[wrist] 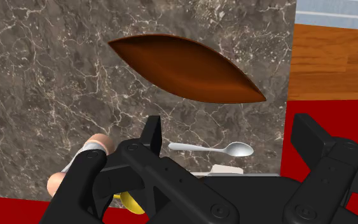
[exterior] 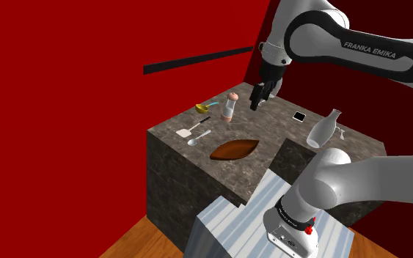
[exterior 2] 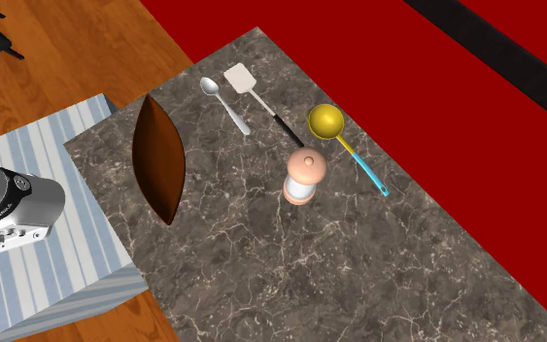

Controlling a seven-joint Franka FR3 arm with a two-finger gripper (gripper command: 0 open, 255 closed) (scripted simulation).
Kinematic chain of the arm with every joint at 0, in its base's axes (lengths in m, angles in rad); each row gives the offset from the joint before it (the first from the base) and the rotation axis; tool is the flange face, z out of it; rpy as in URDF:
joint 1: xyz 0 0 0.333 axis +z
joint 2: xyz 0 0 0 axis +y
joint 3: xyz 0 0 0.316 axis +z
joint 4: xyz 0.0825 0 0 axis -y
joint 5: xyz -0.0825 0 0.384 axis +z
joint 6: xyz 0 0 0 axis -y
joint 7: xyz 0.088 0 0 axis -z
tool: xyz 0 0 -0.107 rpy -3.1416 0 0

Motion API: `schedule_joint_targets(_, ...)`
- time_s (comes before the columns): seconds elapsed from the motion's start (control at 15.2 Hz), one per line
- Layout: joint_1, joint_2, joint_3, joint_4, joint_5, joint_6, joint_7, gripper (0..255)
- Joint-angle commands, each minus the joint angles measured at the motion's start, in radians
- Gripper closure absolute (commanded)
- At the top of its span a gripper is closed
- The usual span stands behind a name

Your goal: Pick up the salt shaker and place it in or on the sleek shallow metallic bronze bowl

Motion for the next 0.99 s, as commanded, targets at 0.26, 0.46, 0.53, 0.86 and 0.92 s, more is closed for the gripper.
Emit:
schedule_joint_targets(0.26, -0.025, 0.111, -0.087, 0.036, -0.023, 0.080, -0.073, 0)
schedule_joint_targets(0.46, -0.038, 0.204, -0.150, 0.077, -0.029, 0.134, -0.129, 0)
schedule_joint_targets(0.53, -0.041, 0.237, -0.170, 0.093, -0.029, 0.151, -0.148, 0)
schedule_joint_targets(0.86, -0.052, 0.412, -0.268, 0.193, -0.004, 0.222, -0.249, 0)
schedule_joint_targets(0.92, -0.053, 0.449, -0.287, 0.217, 0.006, 0.233, -0.271, 0)
